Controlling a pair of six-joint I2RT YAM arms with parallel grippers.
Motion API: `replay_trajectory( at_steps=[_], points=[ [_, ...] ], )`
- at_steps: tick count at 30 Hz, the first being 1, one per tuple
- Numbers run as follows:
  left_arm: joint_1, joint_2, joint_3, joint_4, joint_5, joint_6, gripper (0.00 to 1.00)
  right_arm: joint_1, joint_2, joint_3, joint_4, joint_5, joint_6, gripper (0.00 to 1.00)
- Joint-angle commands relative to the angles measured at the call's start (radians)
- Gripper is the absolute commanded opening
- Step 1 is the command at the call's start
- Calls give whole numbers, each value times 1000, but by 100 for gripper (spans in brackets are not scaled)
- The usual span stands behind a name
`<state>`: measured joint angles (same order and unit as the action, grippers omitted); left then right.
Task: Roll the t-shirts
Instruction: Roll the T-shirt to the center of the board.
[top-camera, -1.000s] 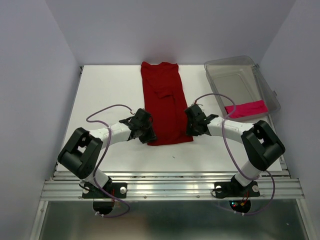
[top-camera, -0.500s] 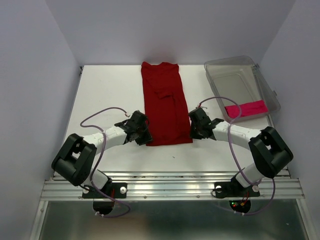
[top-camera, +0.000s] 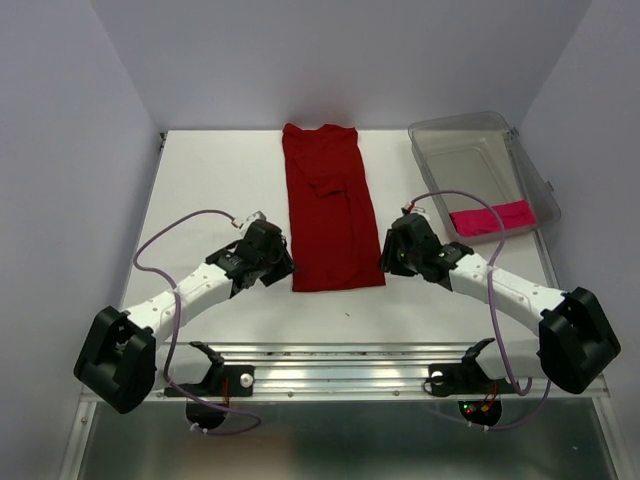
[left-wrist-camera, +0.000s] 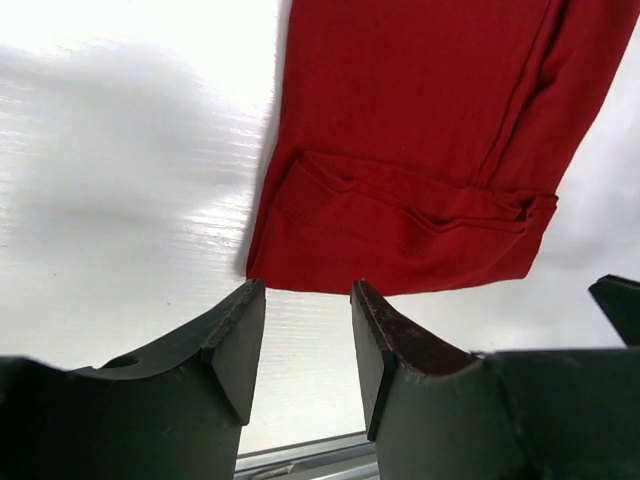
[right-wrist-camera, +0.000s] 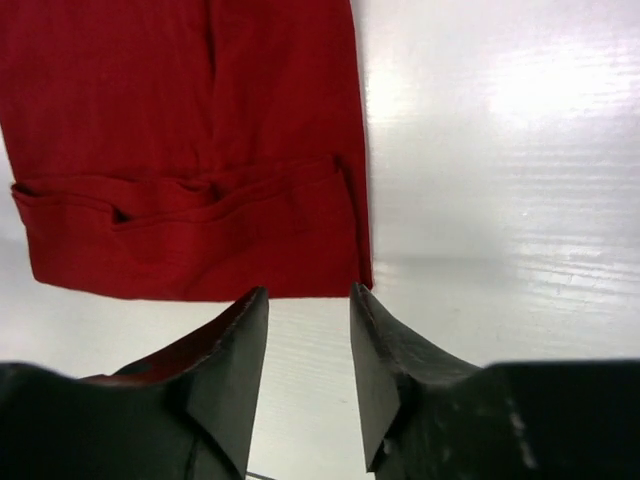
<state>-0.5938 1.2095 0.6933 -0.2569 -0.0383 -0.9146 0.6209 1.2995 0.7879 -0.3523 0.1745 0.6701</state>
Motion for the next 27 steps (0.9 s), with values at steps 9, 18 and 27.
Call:
replay_trajectory(
  at_steps=[9, 18, 27],
  points=[
    [5, -134, -156, 51, -77, -47, 64, -18, -49, -162, 111, -156, 59, 56],
    [5, -110, -202, 97, 12, -12, 58, -70, -36, -222, 211, -236, 97, 56],
    [3, -82, -256, 214, 71, -29, 57, -89, -5, -254, 256, -236, 112, 50]
  ],
)
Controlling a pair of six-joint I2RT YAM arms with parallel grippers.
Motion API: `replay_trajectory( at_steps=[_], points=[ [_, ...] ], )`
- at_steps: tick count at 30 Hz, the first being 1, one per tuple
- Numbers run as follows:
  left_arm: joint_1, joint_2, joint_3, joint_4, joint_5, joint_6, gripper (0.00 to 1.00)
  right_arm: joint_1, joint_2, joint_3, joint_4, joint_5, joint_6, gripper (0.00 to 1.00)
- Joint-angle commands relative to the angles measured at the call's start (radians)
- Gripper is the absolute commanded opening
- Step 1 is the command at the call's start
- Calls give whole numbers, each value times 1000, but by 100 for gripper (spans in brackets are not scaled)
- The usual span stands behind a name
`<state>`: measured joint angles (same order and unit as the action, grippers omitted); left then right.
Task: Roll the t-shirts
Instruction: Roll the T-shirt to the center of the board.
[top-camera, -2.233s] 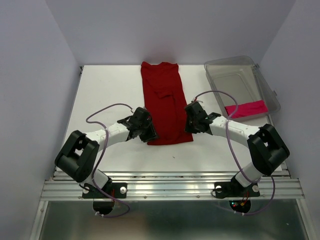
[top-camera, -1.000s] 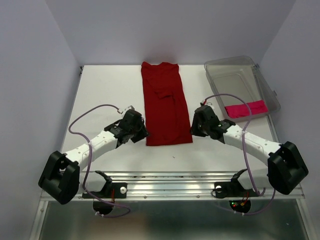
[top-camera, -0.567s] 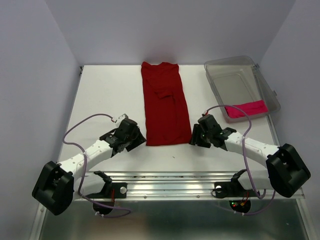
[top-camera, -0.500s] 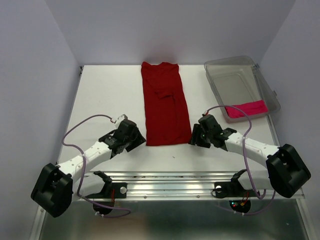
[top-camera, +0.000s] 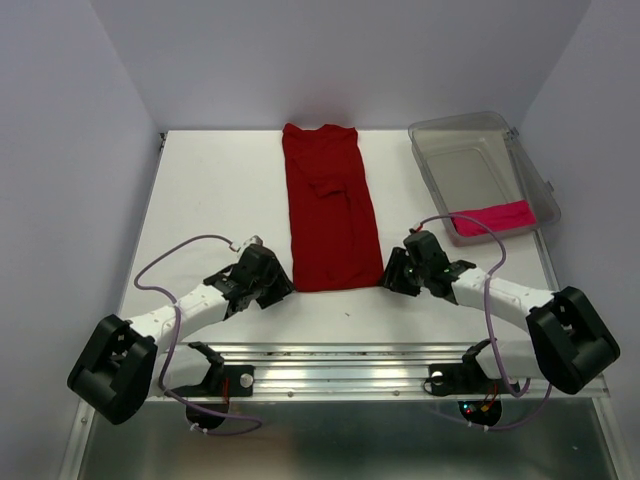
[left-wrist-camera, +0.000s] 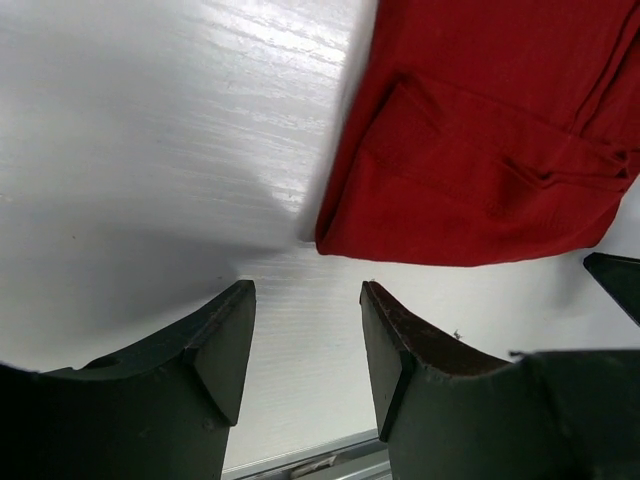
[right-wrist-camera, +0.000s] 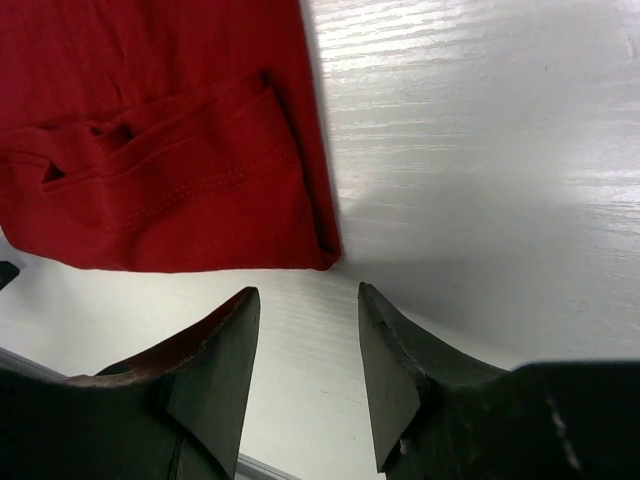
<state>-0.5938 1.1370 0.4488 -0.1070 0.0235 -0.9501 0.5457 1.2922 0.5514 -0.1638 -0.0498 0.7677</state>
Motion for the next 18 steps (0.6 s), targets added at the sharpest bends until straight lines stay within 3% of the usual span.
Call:
replay_trajectory(
  at_steps=[1, 10, 18],
  points=[
    [2, -6, -10, 66, 9, 8, 57, -13, 7, -21, 72, -13, 15, 49],
    [3, 56, -21, 133, 29, 10, 57, -43, 64, -44, 125, -24, 18, 45],
    [2, 121, -9, 174, 27, 4, 44, -52, 79, -47, 149, -41, 21, 38]
  ],
)
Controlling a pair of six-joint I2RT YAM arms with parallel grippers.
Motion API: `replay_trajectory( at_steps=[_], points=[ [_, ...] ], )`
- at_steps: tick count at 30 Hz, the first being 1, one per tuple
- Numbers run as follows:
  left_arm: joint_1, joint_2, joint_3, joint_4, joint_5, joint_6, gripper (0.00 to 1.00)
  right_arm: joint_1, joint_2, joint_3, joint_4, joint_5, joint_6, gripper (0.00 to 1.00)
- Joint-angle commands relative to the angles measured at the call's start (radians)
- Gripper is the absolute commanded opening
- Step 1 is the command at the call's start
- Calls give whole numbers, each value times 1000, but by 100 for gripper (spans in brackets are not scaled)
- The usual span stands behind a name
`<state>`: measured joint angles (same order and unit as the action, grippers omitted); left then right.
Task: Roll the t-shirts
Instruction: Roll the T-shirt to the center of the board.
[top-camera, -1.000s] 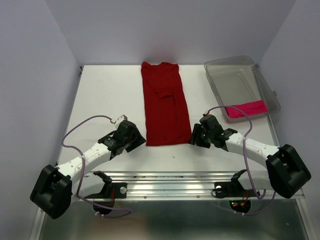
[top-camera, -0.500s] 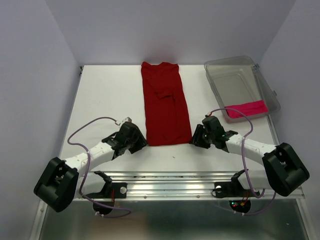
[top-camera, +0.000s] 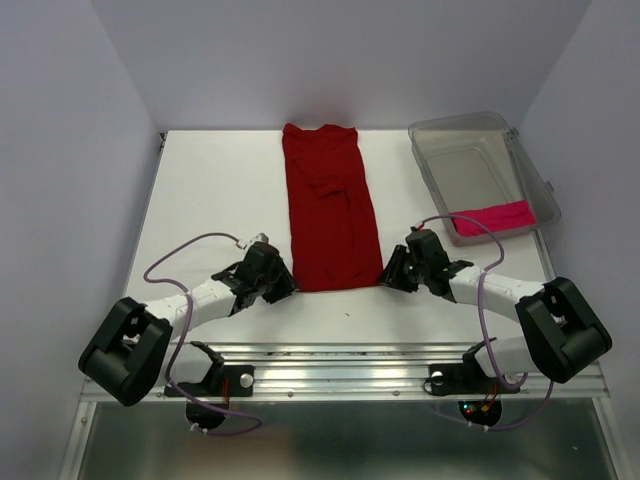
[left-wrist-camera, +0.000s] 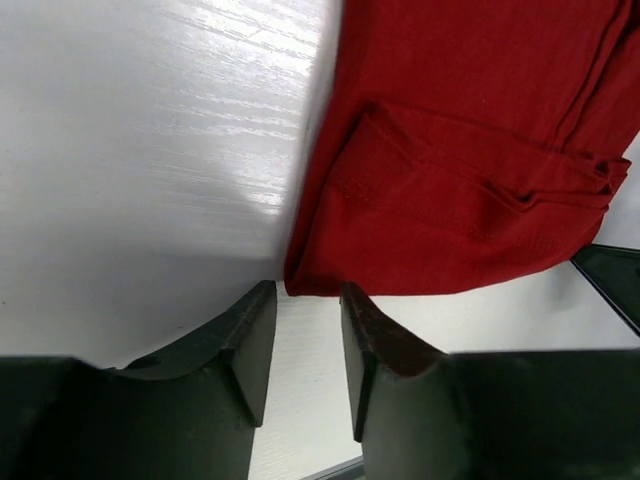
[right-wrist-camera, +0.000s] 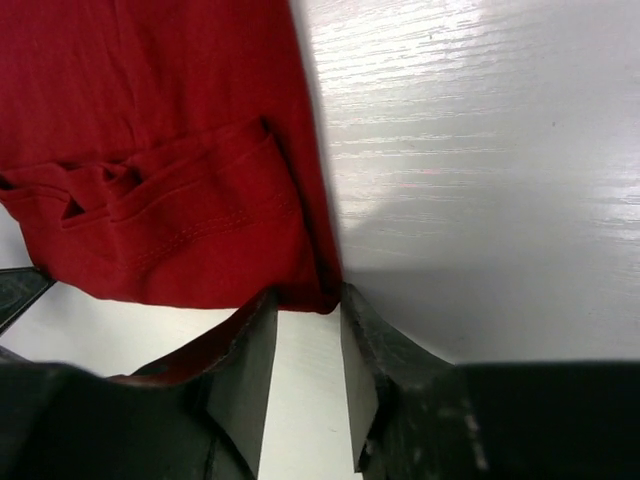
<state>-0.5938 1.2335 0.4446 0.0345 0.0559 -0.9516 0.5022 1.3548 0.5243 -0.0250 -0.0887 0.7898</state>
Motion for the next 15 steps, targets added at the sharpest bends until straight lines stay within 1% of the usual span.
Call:
replay_trajectory(
  at_steps=[1, 2, 3, 5, 6, 7, 8, 9, 10, 11, 12, 15],
  points=[
    [2, 27, -3, 36, -5, 5, 40, -8, 18, -20, 11, -2, -4, 36],
    [2, 34, 2, 38, -4, 5, 37, -8, 18, -18, 10, -3, -1, 33],
    [0, 37, 3, 38, -5, 5, 30, -8, 17, -17, 10, -8, 0, 29],
    [2, 40, 6, 38, -8, 5, 28, -8, 14, -18, 10, -11, 2, 25],
    [2, 40, 6, 39, -8, 4, 26, -8, 14, -21, 10, -11, 2, 20],
    [2, 38, 6, 39, -10, 4, 18, -8, 9, -21, 10, -11, 2, 18],
    [2, 38, 6, 38, -13, 4, 14, -8, 9, -23, 10, -11, 2, 12],
    [0, 37, 8, 38, -13, 4, 10, -8, 6, -24, 10, -11, 0, 9],
    [2, 37, 6, 38, -14, 1, 2, -8, 3, -26, 10, -13, 2, 7],
    [0, 35, 9, 36, -18, 1, 0, -8, 0, -26, 8, -11, 2, 5],
    [2, 35, 8, 35, -19, -1, 0, -8, -5, -26, 7, -16, 0, 1],
    [2, 31, 9, 30, -21, -7, 0, -8, -25, -35, 8, -14, 0, 1]
  ],
)
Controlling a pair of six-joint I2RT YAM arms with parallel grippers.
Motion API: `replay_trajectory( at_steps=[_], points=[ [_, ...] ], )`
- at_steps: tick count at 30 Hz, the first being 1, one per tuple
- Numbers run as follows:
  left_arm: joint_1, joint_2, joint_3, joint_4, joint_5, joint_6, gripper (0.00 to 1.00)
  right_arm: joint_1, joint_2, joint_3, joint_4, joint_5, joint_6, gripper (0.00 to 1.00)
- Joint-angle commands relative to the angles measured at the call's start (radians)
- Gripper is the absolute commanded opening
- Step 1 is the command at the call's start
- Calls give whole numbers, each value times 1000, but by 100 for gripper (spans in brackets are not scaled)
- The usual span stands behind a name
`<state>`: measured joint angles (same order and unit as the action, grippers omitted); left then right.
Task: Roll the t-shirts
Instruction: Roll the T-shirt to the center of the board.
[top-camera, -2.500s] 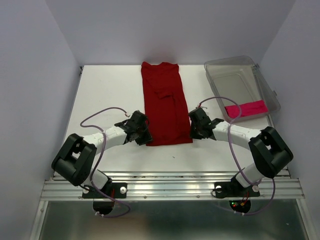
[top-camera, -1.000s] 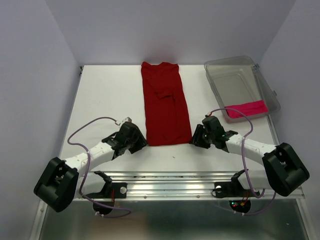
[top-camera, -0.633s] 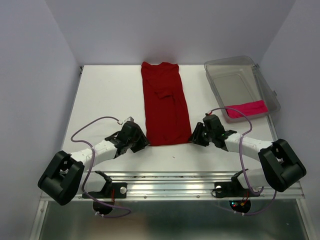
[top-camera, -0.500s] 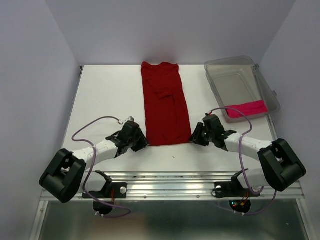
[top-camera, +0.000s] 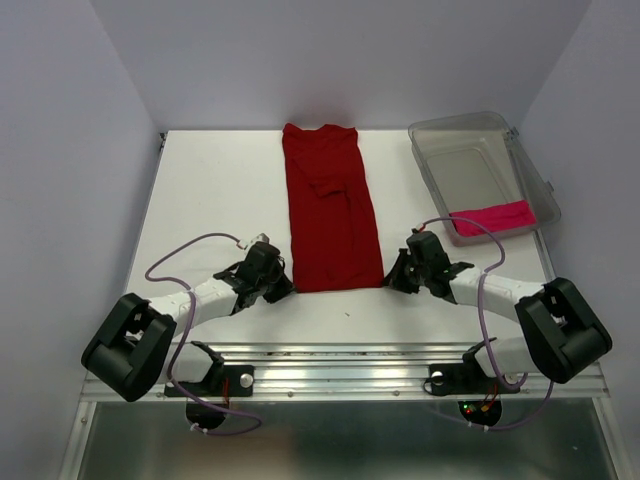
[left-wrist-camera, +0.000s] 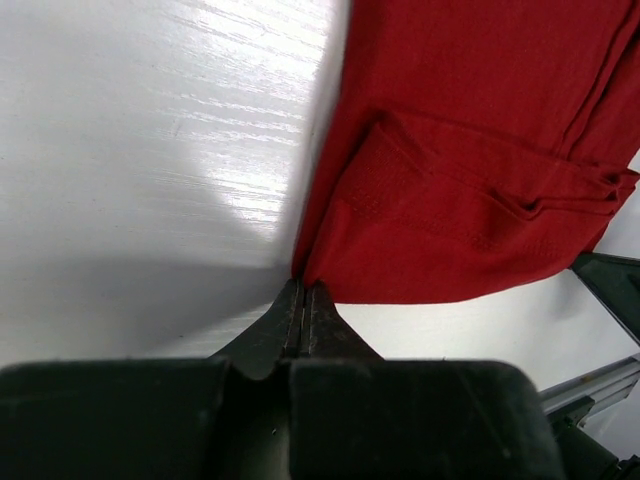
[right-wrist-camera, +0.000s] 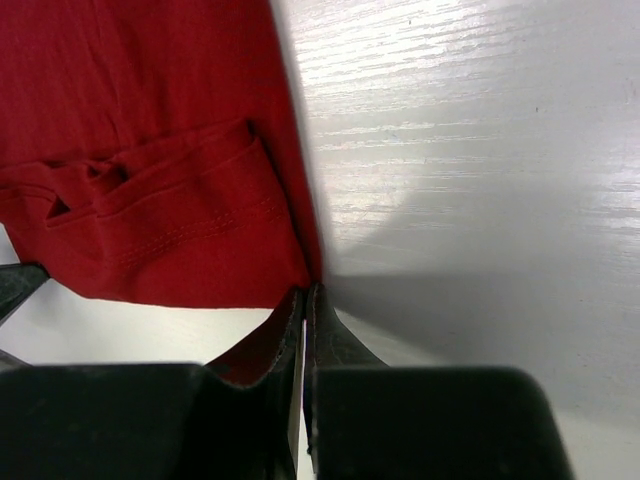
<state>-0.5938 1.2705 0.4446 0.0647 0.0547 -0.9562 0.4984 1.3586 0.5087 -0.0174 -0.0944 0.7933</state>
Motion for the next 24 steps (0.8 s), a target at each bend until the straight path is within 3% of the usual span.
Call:
replay_trajectory(
  at_steps=[1, 24],
  points=[
    [2, -10, 8, -3, -19, -4, 0, -4, -35, -18, -4, -2, -5, 1],
    [5, -106, 106, -141, -79, -30, 0, -4, -107, 56, -76, 51, -19, 1]
  ],
)
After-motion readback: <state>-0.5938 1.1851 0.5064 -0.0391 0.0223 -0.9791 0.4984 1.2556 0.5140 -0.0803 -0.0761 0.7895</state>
